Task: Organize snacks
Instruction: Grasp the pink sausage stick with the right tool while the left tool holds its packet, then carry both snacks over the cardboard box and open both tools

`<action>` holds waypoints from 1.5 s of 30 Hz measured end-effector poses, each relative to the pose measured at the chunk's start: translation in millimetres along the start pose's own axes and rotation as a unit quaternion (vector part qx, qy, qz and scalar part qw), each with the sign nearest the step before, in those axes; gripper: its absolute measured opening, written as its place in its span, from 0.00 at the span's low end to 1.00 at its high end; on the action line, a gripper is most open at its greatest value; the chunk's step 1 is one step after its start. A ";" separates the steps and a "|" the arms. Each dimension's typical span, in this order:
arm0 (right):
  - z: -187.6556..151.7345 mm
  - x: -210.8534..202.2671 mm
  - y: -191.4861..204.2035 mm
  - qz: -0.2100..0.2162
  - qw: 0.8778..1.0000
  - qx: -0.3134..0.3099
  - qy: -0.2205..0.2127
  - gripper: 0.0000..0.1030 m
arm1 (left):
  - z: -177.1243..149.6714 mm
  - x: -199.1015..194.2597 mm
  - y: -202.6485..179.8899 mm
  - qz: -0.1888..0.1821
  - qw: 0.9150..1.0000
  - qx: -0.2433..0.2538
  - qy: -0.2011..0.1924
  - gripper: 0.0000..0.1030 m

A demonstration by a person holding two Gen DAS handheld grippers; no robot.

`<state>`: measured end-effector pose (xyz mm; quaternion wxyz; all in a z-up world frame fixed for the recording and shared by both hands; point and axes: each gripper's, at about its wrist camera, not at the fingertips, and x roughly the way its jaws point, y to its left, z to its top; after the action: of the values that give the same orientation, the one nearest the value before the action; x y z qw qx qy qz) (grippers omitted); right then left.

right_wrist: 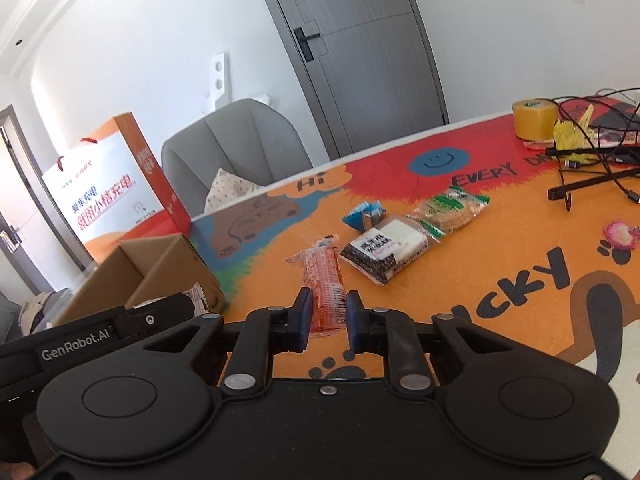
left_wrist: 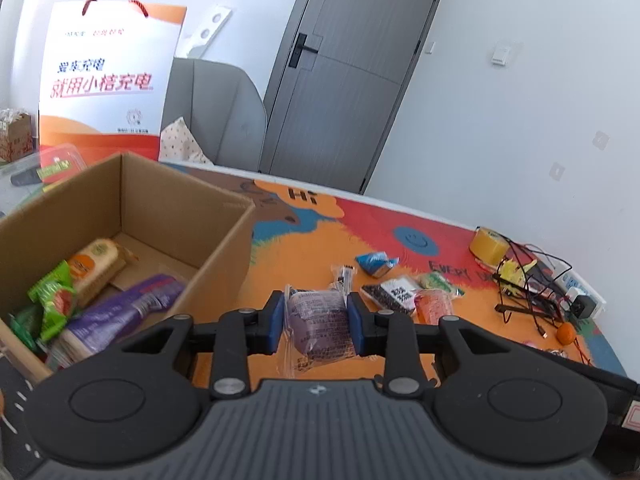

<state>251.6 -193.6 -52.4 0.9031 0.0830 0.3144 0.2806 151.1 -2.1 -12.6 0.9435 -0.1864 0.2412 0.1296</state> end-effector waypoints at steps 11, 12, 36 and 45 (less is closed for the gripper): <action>10.8 -13.1 32.8 0.024 0.999 -0.011 -0.022 0.18 | 30.1 -28.2 20.4 -0.003 1.000 0.005 -0.024 0.31; 11.5 -12.4 36.6 0.026 0.999 -0.013 -0.023 0.18 | 32.1 -29.8 24.1 -0.004 1.000 0.003 -0.024 0.31; 15.8 20.1 141.3 0.083 0.995 -0.056 -0.015 0.18 | 54.4 -42.3 125.0 0.033 0.997 -0.057 -0.029 0.37; 12.8 45.8 166.2 0.111 0.992 -0.055 0.002 0.26 | 56.8 -55.9 154.7 0.053 0.994 -0.083 -0.045 0.57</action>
<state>213.4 -29.9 -11.9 0.8690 0.0673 0.2894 0.3957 75.0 151.5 17.0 0.9265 -0.2450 0.1966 0.2069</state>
